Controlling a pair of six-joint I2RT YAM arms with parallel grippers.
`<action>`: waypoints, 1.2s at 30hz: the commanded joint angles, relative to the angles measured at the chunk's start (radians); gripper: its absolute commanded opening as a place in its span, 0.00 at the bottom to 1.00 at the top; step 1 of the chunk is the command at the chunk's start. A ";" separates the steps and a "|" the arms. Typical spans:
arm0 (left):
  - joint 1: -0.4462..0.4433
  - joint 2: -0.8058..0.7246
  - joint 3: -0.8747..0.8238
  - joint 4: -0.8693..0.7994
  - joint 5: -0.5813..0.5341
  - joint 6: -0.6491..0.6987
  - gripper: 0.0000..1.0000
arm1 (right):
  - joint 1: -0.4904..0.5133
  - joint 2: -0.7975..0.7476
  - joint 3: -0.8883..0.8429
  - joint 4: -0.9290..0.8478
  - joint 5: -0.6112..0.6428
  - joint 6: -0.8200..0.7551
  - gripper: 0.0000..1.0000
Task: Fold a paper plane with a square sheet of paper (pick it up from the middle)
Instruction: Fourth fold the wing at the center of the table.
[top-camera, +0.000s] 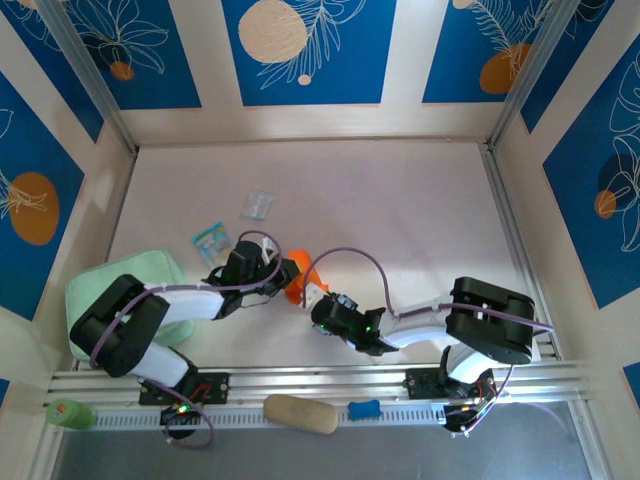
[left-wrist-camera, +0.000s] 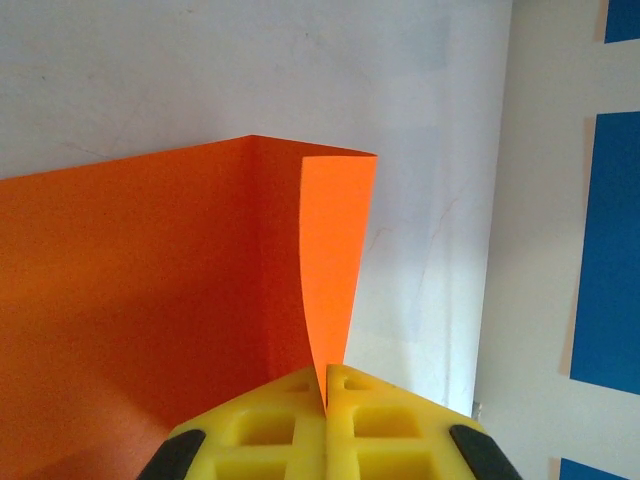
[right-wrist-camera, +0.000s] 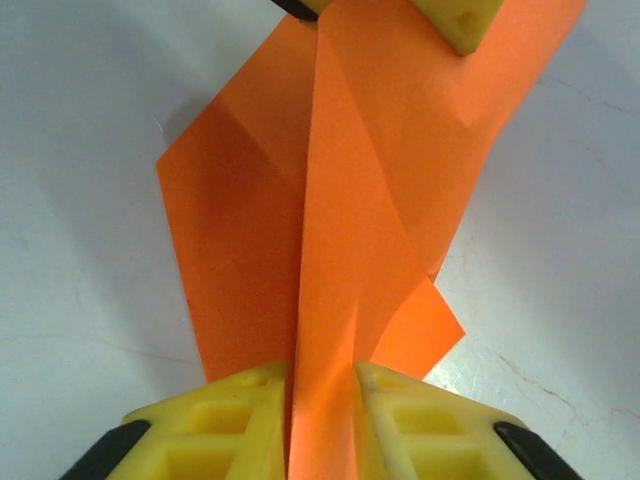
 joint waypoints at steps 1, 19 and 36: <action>-0.002 -0.017 0.022 -0.015 -0.003 0.016 0.01 | 0.001 0.013 -0.004 0.031 0.021 0.017 0.21; 0.000 -0.057 0.042 -0.119 -0.041 0.046 0.09 | -0.032 -0.014 -0.022 0.035 -0.040 0.092 0.10; 0.005 -0.083 0.038 -0.154 -0.052 0.055 0.23 | -0.025 -0.011 -0.030 0.057 -0.026 0.087 0.07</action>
